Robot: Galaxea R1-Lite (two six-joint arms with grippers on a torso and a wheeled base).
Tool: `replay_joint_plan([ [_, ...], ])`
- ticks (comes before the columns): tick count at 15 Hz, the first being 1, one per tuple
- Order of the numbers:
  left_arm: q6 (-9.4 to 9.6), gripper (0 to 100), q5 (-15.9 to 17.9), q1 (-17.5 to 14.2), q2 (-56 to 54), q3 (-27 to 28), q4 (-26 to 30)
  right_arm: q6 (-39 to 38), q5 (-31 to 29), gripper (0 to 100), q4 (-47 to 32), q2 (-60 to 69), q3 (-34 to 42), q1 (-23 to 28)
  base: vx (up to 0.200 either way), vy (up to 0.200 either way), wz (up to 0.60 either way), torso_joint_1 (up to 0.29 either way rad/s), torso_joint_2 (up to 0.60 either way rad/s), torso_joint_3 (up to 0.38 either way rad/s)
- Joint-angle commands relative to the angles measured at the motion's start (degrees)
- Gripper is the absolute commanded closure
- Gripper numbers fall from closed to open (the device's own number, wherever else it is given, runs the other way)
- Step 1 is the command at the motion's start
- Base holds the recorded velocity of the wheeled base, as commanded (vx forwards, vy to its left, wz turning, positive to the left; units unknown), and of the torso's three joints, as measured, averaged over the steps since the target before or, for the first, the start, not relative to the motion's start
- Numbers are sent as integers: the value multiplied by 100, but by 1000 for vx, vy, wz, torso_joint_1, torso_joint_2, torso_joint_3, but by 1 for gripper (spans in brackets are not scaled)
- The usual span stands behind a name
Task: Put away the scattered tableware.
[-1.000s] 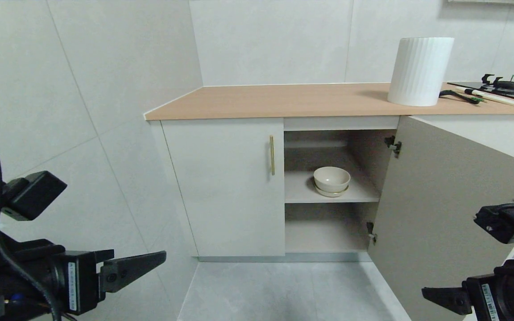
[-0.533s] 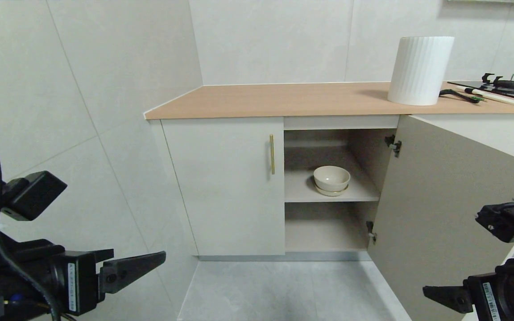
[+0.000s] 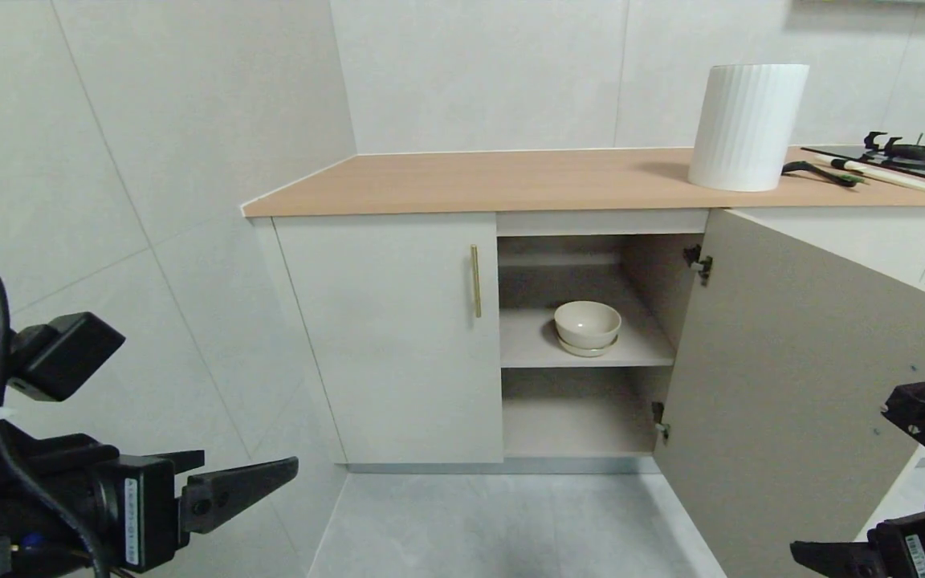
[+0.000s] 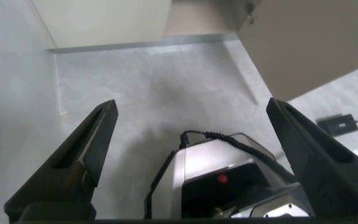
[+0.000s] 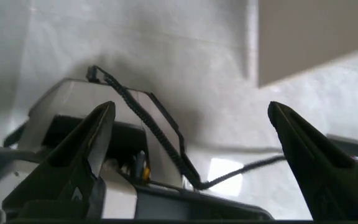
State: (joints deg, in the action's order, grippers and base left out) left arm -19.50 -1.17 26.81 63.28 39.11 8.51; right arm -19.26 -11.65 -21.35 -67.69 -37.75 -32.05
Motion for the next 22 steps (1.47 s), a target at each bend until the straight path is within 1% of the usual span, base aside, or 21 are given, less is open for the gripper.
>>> replay_joint_plan([
  [1,-1,0,-6,0,9,0,2,45,-4,0,-63,99,5,6,0,-200,0,2,7,-2],
  [3,-1,0,-6,-9,0,9,-7,80,-4,0,-115,63,-39,261,0,-200,0,5,10,-2],
  [5,-1,0,-6,-9,0,9,-7,362,-4,0,-124,90,-65,709,0,-200,0,-2,2,7],
  [6,-1,0,-6,-9,0,0,-7,476,-4,0,-124,107,-74,849,0,-200,0,2,2,7],
  [10,-1,0,3,-9,-18,0,-7,1021,-4,0,-115,125,-215,2027,0,0,0,0,0,0],
  [11,-1,0,3,-9,-9,0,-7,1267,23,0,-89,116,-224,2449,0,0,0,0,0,0],
  [12,-1,0,3,-9,-18,0,-7,1372,49,0,-71,116,-250,2625,0,0,0,0,0,0],
  [13,-1,0,3,-9,-18,0,-7,1557,163,0,-63,63,-408,3214,0,0,0,0,0,0],
  [14,-1,0,3,-9,-18,-8,-7,1557,313,0,-45,11,-531,3504,0,0,0,0,0,0],
  [15,-1,0,3,-9,-18,-8,-7,1557,392,0,-19,-51,-602,3688,0,0,0,0,0,0],
  [16,-1,0,3,-9,-18,-8,-7,1548,489,0,157,-200,-751,4084,0,0,0,0,0,0],
  [18,-1,0,3,-9,-18,-8,-7,1504,629,0,658,-411,-795,4391,0,0,0,0,0,0],
  [19,-1,0,3,-9,-18,-8,-7,1399,647,0,887,-569,-795,4453,0,0,0,0,0,0],
  [21,-9,0,12,-9,-18,-8,-7,827,656,0,1317,-991,-821,4462,0,0,0,0,0,0],
  [22,-1,0,12,-9,-9,-8,-7,687,656,0,1475,-1158,-830,4462,0,0,0,0,0,0],
])
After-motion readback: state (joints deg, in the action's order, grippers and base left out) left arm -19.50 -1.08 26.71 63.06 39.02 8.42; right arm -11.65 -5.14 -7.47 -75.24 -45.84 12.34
